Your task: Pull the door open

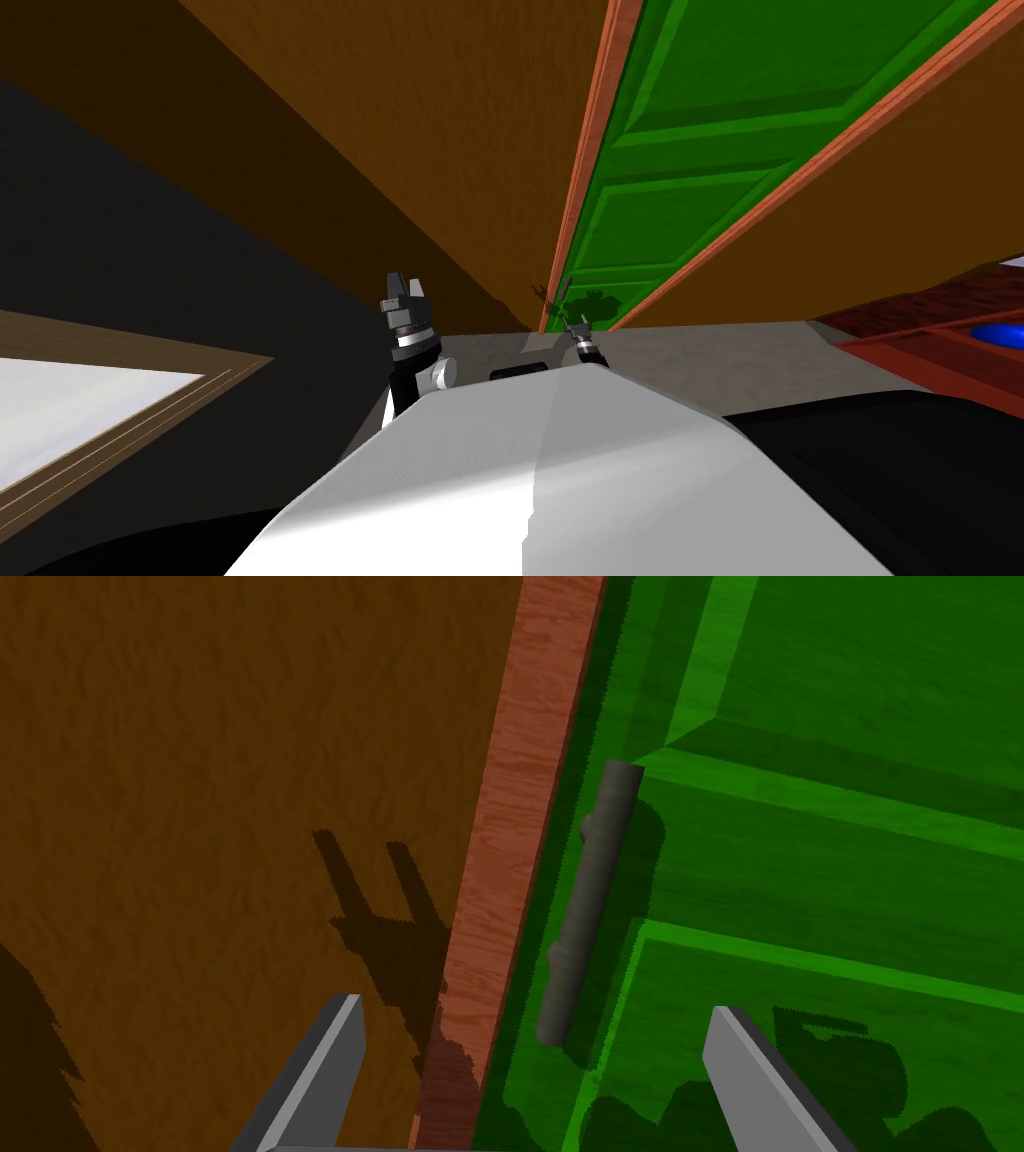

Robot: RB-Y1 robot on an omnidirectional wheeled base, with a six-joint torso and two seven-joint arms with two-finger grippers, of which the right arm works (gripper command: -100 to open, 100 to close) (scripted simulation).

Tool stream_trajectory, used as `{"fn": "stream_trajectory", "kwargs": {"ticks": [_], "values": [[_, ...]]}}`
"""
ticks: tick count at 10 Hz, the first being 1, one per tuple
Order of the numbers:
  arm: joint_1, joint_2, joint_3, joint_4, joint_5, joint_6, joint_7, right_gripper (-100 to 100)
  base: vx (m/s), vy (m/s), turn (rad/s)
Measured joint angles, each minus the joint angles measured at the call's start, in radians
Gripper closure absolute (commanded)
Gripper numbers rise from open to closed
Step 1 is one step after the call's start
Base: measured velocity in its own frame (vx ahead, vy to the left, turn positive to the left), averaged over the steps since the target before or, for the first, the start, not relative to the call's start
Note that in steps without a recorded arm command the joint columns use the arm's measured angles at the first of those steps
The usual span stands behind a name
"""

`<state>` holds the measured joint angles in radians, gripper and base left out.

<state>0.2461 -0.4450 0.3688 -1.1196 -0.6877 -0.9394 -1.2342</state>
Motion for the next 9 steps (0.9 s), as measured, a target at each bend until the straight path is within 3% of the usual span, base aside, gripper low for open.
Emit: {"fn": "stream_trajectory", "kwargs": {"ticks": [9], "values": [[-0.018,-0.062,0.052,0.145,-0.110,-0.038,-0.177,-100,0.079,-0.035,0.085]]}}
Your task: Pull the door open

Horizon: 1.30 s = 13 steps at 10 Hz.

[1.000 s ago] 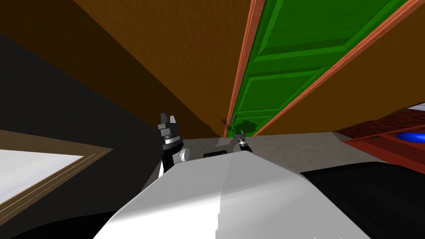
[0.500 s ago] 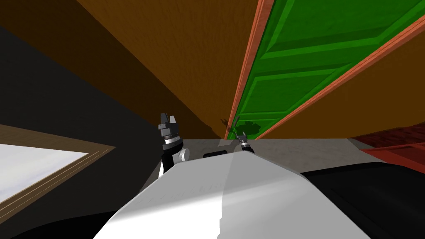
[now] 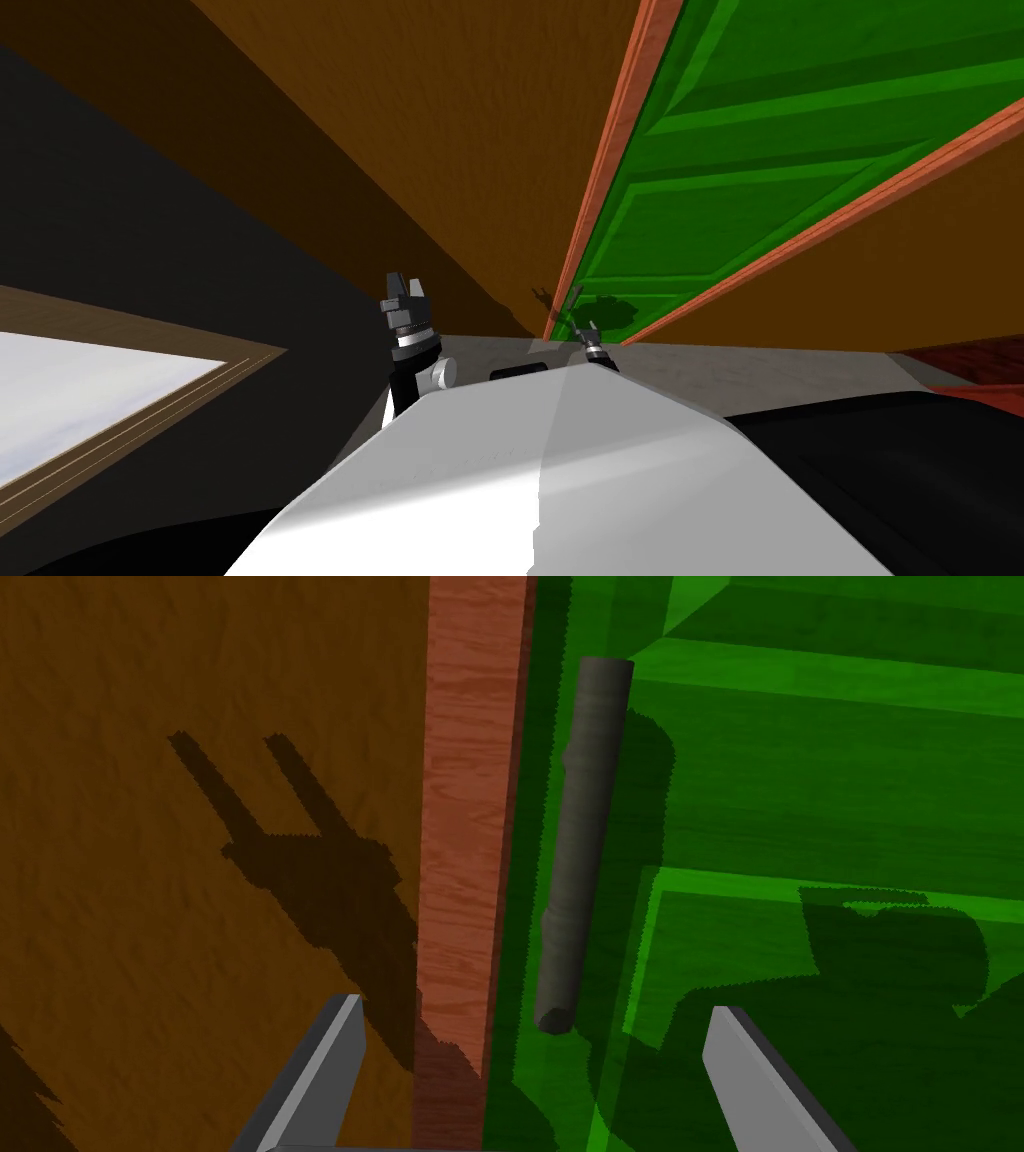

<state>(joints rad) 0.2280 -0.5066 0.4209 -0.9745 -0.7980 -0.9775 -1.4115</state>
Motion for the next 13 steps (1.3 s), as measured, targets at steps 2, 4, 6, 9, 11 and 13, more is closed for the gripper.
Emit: {"fn": "stream_trajectory", "kwargs": {"ticks": [2,4,6,9,11,13], "values": [[-0.007,-0.017,0.012,0.041,-0.023,-0.011,-0.047,-100,0.074,-0.048,0.065],[-0.012,-0.027,0.023,0.073,-0.041,-0.022,-0.080,-100,0.063,-0.034,0.067],[-0.016,-0.034,0.027,0.088,-0.053,-0.024,-0.101,-100,0.068,-0.020,0.023],[-0.027,-0.023,0.017,0.093,-0.054,-0.014,-0.092,-100,0.176,-0.077,0.035],[-0.040,-0.013,0.009,0.102,-0.055,-0.005,-0.086,-100,0.186,-0.078,0.050],[-0.054,-0.002,0.000,0.113,-0.055,0.004,-0.080,-100,0.124,-0.070,0.017]]}}
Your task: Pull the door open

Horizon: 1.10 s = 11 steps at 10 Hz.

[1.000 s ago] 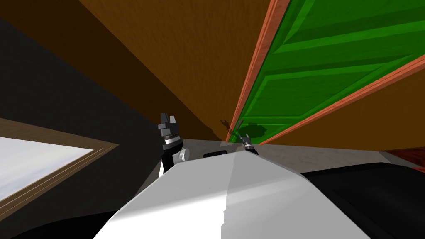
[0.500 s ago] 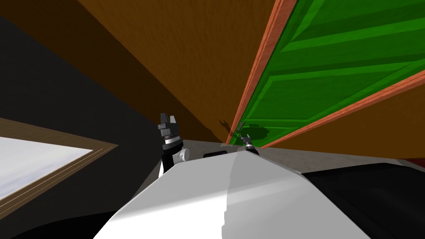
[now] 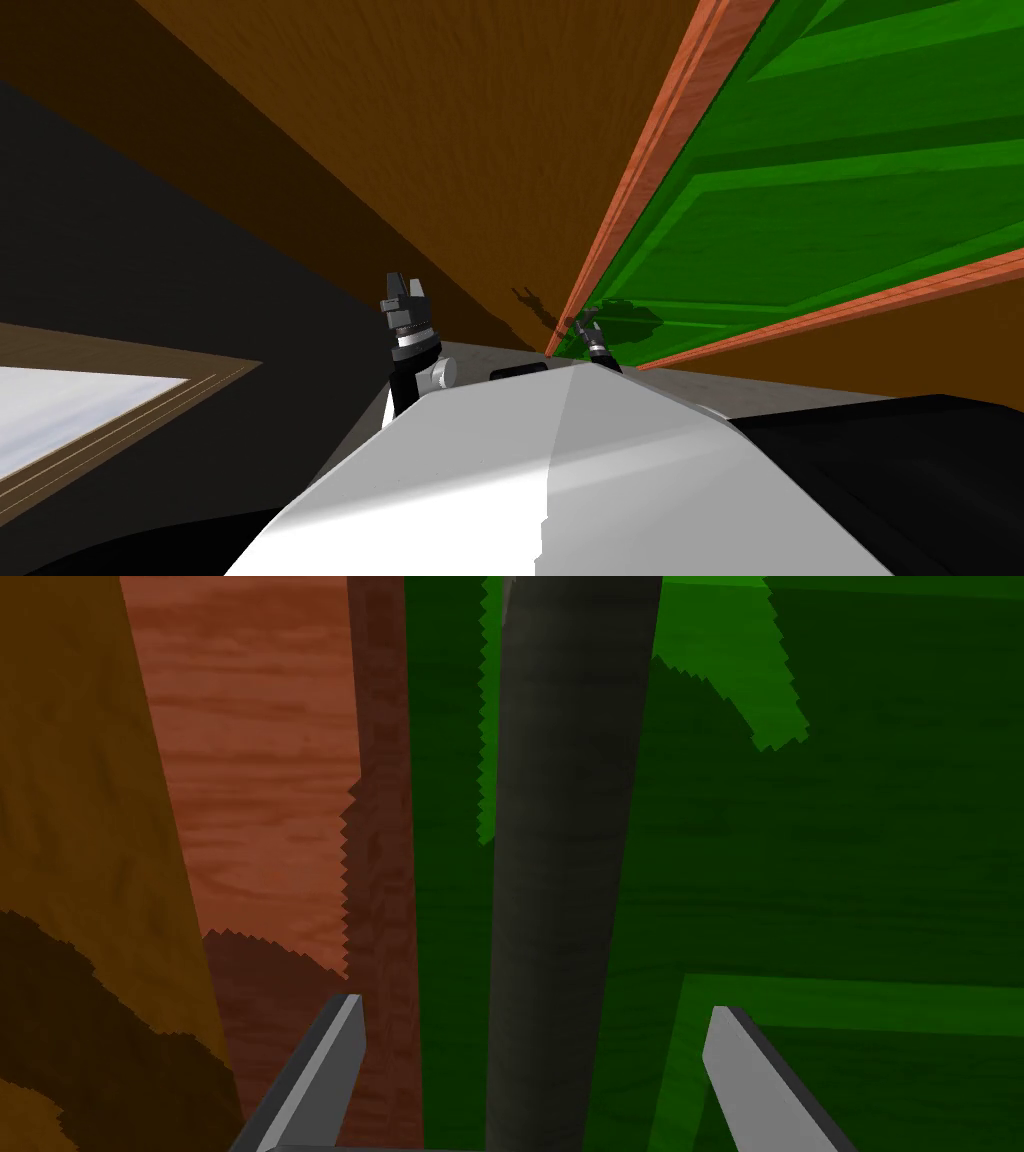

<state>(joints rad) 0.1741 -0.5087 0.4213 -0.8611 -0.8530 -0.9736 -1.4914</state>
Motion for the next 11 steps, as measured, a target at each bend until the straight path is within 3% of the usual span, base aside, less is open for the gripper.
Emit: {"fn": "stream_trajectory", "kwargs": {"ticks": [1,7,11], "values": [[0.002,0.002,0.002,-0.001,0.002,-0.002,0.000,100,-0.023,0.019,0.004],[0.000,0.000,0.000,0.001,0.000,0.001,0.000,100,-0.028,-0.004,0.008],[0.017,-0.029,0.053,-0.027,0.027,-0.023,-0.025,100,-0.208,-0.059,0.069]]}}
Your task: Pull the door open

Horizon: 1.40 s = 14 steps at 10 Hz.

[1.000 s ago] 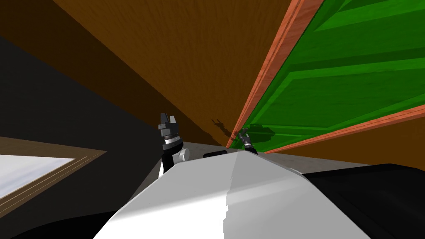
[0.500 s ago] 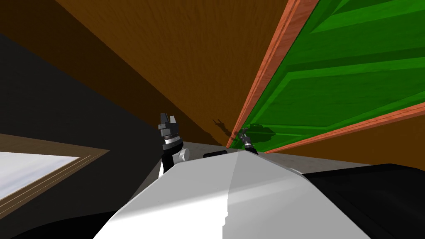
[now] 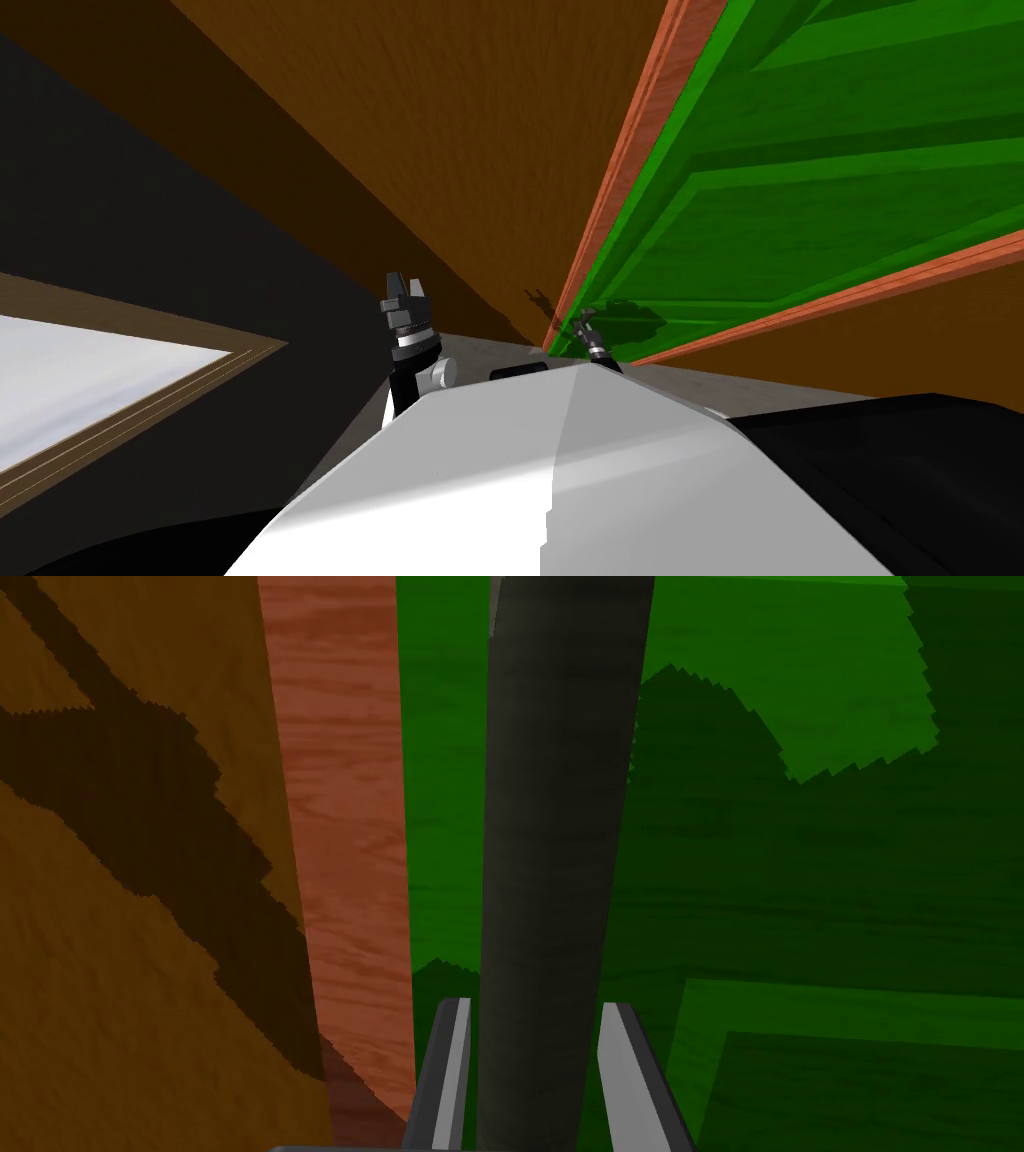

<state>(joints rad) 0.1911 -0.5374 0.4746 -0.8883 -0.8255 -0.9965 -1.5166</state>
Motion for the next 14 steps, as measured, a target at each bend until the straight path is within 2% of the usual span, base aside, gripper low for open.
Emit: {"fn": "stream_trajectory", "kwargs": {"ticks": [4,5,8,12,14], "values": [[0.028,-0.032,0.063,-0.032,0.032,-0.027,-0.030,100,-0.193,-0.055,0.049],[0.030,-0.030,0.069,-0.031,0.035,-0.027,-0.032,100,-0.161,-0.005,0.151],[0.042,-0.052,0.088,-0.026,0.048,-0.058,-0.056,100,-0.208,-0.054,0.151],[0.059,-0.076,0.127,-0.003,0.074,-0.115,-0.102,100,-0.233,-0.061,0.132],[0.071,-0.083,0.137,-0.004,0.079,-0.125,-0.109,100,-0.130,-0.019,0.086]]}}
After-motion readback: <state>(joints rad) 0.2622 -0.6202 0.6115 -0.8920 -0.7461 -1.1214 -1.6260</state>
